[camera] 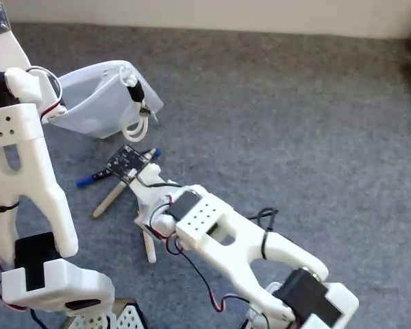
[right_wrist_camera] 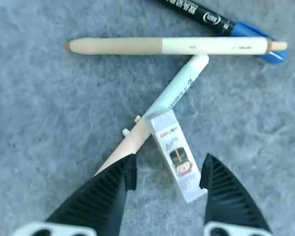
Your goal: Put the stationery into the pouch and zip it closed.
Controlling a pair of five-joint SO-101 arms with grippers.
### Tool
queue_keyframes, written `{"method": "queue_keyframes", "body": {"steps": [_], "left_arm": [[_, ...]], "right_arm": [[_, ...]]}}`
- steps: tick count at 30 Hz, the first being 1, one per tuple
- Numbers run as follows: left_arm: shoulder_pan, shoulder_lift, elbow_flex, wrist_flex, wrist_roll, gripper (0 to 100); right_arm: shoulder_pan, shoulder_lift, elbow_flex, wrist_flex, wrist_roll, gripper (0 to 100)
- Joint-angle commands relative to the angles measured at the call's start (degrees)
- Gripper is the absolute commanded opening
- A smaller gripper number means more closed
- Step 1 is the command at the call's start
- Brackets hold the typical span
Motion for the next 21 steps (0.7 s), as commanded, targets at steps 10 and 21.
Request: {"method": "queue_keyframes", "body": {"steps": [10,21], "left_arm": [[-0.04,0.22,-0.22,0.35,0.53,1],[0.04,0.4,-0.22,0.35,0.53,1]], "right_arm": [[1.63,11.3,-13.05,-1.19,0.7,20.1],[3.21,15.69,-13.49,-1.19,0.88,19.9]]}}
